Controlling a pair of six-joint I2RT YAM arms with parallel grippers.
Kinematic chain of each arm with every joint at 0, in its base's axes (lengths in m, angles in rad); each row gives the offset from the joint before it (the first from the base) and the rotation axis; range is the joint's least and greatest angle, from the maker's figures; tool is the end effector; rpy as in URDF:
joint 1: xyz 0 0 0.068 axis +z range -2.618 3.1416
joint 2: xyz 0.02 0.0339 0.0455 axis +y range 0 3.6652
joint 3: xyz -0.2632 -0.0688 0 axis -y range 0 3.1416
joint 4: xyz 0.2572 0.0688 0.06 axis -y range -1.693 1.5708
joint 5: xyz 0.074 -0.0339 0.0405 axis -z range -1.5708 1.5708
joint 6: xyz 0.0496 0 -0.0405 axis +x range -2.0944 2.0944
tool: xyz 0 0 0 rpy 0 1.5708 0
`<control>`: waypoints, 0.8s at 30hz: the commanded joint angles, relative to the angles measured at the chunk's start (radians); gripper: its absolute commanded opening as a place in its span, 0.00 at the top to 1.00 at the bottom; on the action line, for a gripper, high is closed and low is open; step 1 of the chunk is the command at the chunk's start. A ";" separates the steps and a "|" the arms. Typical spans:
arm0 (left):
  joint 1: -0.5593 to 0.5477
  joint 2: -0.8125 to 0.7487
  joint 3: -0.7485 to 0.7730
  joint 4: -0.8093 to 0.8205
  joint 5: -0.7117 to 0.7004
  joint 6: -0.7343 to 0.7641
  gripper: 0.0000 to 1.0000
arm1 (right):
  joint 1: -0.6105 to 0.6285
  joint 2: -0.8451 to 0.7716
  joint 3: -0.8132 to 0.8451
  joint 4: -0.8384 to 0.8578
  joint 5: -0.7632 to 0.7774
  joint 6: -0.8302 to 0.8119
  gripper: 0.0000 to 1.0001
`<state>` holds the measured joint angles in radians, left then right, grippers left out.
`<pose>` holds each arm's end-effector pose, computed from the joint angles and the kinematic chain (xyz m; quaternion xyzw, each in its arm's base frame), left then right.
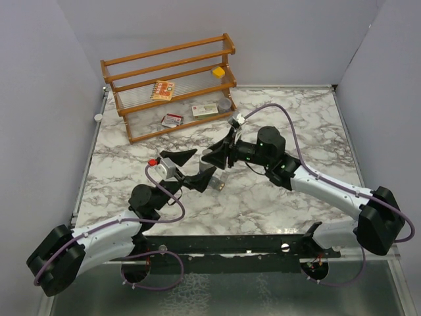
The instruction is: Sort the pills into containers
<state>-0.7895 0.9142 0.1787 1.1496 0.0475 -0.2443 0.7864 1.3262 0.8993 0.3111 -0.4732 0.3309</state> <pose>0.1416 -0.1461 0.2436 0.1663 0.5210 -0.4250 0.7213 0.2189 0.2514 0.3033 -0.3158 0.6721 0.4911 0.4554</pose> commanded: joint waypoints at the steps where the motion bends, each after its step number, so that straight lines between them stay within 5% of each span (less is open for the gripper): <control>1: -0.002 -0.028 0.043 -0.029 -0.030 0.041 0.01 | 0.008 -0.067 -0.024 -0.039 0.086 -0.047 0.99; 10: -0.002 -0.114 -0.016 -0.113 -0.036 0.033 0.01 | 0.007 -0.152 -0.100 -0.023 0.450 -0.150 0.99; 24: -0.001 -0.265 -0.078 -0.252 -0.076 0.054 0.01 | 0.035 -0.253 -0.598 0.476 0.933 -0.230 0.99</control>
<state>-0.7895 0.6579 0.1070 0.9363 -0.0124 -0.2073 0.7952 1.1374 0.3626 0.5587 0.2752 0.1612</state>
